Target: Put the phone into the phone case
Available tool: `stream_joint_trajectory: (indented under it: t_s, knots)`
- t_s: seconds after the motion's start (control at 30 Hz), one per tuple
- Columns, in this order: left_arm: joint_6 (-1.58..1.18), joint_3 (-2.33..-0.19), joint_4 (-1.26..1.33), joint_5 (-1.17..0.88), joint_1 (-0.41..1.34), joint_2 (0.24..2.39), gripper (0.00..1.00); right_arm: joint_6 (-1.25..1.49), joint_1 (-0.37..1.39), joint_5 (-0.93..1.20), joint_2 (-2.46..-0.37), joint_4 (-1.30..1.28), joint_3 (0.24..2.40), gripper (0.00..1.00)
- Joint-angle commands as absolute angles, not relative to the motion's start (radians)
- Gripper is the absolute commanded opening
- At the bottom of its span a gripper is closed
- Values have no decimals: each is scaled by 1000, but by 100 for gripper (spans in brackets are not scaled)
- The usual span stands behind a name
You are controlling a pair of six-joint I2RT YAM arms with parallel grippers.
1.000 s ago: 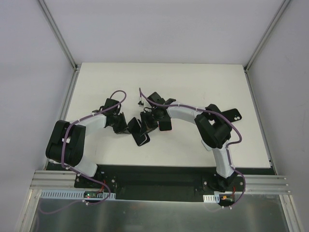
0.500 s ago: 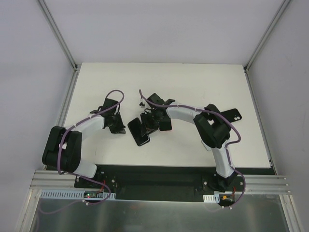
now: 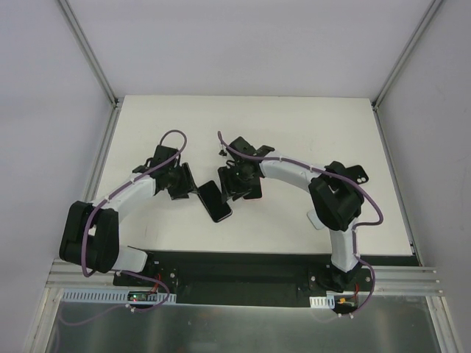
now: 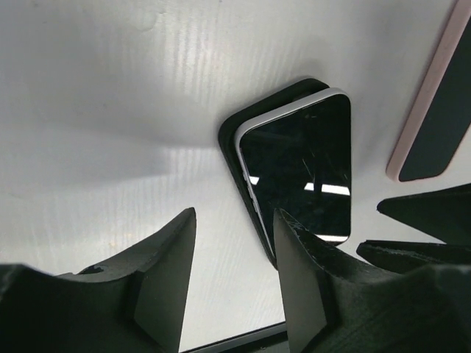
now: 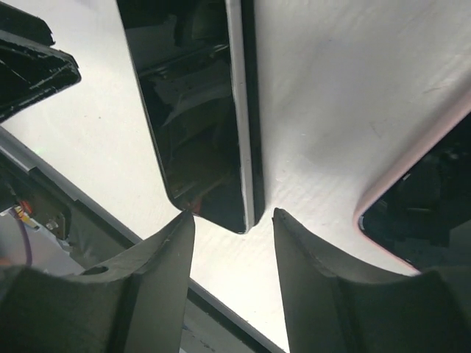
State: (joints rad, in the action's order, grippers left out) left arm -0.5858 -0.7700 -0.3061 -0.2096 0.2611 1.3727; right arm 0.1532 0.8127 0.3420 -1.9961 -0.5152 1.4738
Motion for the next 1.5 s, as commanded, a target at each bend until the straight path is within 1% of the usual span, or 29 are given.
stream_joint_trajectory:
  t_s: [0.0, 0.2, 0.23, 0.27, 0.33, 0.5, 0.63, 0.77, 0.83, 0.87, 0.9, 0.93, 1.03, 1.17, 1.33, 1.37, 1.47]
  knots:
    - [-607, -756, -224, -316, 265, 1423, 46, 107, 799, 294, -1973, -568, 1499, 50]
    - [-614, -749, -186, -357, 265, 1485, 46, 72, 799, 318, -2032, -535, 1516, 46]
    - [-612, -749, -186, -359, 267, 1492, 45, 72, 799, 316, -2046, -525, 1514, 38]
    - [-614, -749, -184, -362, 267, 1503, 45, 81, 799, 316, -2049, -517, 1509, 32]
    - [-612, -747, -184, -374, 273, 1511, 44, 95, 801, 328, -2059, -486, 1488, 27]
    - [-604, -723, -183, -367, 288, 1493, 46, 144, 831, 360, -2049, -408, 1405, 25]
    - [-598, -721, -181, -382, 290, 1500, 46, 175, 856, 360, -2078, -408, 1394, 20]
    - [-597, -724, -181, -390, 293, 1502, 46, 221, 873, 345, -2071, -376, 1352, 17]
    - [-597, -719, -179, -388, 293, 1502, 46, 256, 882, 368, -2056, -319, 1321, 18]
    - [-598, -716, -181, -393, 293, 1505, 46, 268, 885, 383, -2048, -293, 1306, 20]
    - [-592, -715, -181, -397, 293, 1506, 45, 284, 888, 414, -2039, -267, 1266, 22]
    - [-592, -713, -179, -399, 293, 1509, 45, 294, 888, 425, -2023, -218, 1249, 28]
    - [-586, -701, -163, -416, 293, 1511, 45, 327, 888, 443, -2002, -157, 1204, 35]
    - [-591, -687, -132, -468, 293, 1520, 41, 333, 887, 460, -2003, -132, 1203, 38]
    - [-591, -686, -126, -492, 293, 1520, 29, 359, 887, 520, -2005, -62, 1189, 45]
    - [-592, -680, -126, -489, 293, 1516, 25, 365, 885, 525, -2005, -49, 1177, 46]
    - [-604, -666, -124, -500, 293, 1503, 18, 417, 871, 570, -1999, 36, 1135, 48]
